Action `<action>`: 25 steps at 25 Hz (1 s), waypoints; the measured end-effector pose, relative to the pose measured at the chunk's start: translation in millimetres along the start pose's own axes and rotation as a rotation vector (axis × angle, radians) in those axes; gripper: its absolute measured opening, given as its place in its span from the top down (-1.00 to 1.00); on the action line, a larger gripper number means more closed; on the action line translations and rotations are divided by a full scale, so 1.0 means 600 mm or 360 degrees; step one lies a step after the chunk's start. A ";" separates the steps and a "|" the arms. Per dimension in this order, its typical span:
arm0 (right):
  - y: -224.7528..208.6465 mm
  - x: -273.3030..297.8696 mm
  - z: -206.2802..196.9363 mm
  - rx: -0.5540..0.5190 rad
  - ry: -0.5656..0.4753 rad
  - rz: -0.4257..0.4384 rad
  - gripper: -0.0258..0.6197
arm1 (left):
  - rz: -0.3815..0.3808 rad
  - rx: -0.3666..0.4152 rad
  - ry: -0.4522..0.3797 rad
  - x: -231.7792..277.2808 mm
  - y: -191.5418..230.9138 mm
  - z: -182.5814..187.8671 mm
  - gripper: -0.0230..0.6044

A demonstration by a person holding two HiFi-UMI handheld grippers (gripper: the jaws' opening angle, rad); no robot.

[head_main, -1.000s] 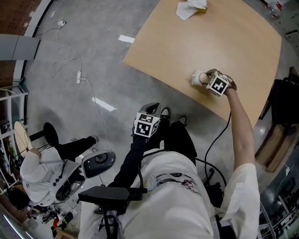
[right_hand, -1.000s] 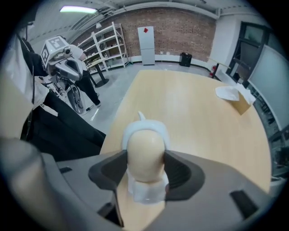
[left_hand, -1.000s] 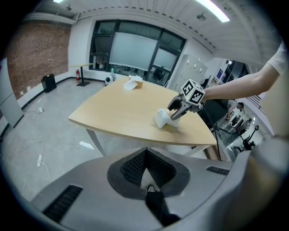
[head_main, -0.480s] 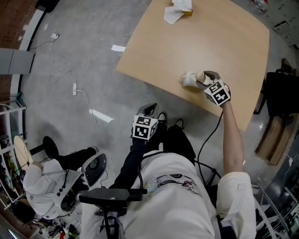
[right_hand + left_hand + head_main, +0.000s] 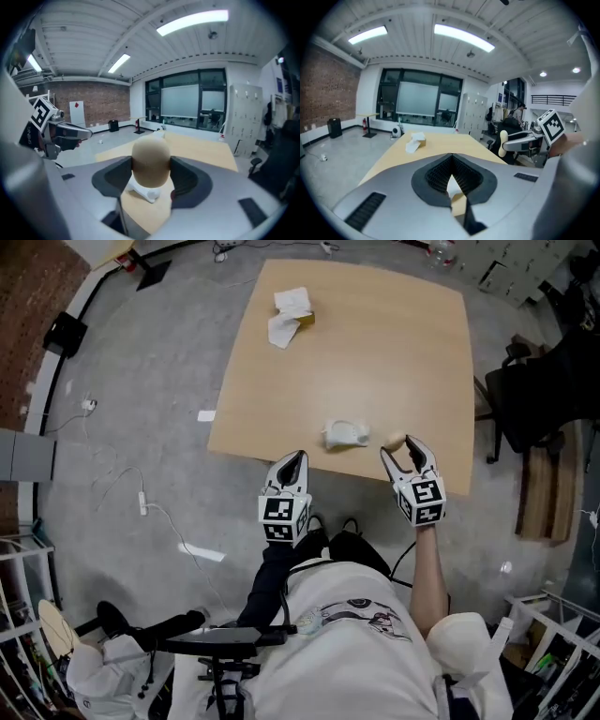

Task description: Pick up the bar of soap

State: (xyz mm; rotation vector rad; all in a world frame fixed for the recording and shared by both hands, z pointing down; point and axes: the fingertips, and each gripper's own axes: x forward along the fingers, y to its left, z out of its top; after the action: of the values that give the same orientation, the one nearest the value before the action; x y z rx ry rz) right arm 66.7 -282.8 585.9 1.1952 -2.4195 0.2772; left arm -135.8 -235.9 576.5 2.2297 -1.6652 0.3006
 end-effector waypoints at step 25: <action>-0.041 -0.206 0.259 -0.0067 -0.0714 -0.0361 0.16 | -0.0043 0.0283 -0.0636 -0.034 -0.089 0.276 0.91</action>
State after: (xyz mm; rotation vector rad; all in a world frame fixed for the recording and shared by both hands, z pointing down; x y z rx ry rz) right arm 108.8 -265.9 390.8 1.6385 -2.6003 -0.1260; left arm -96.1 -269.0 409.2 2.5742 -1.8621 -0.0092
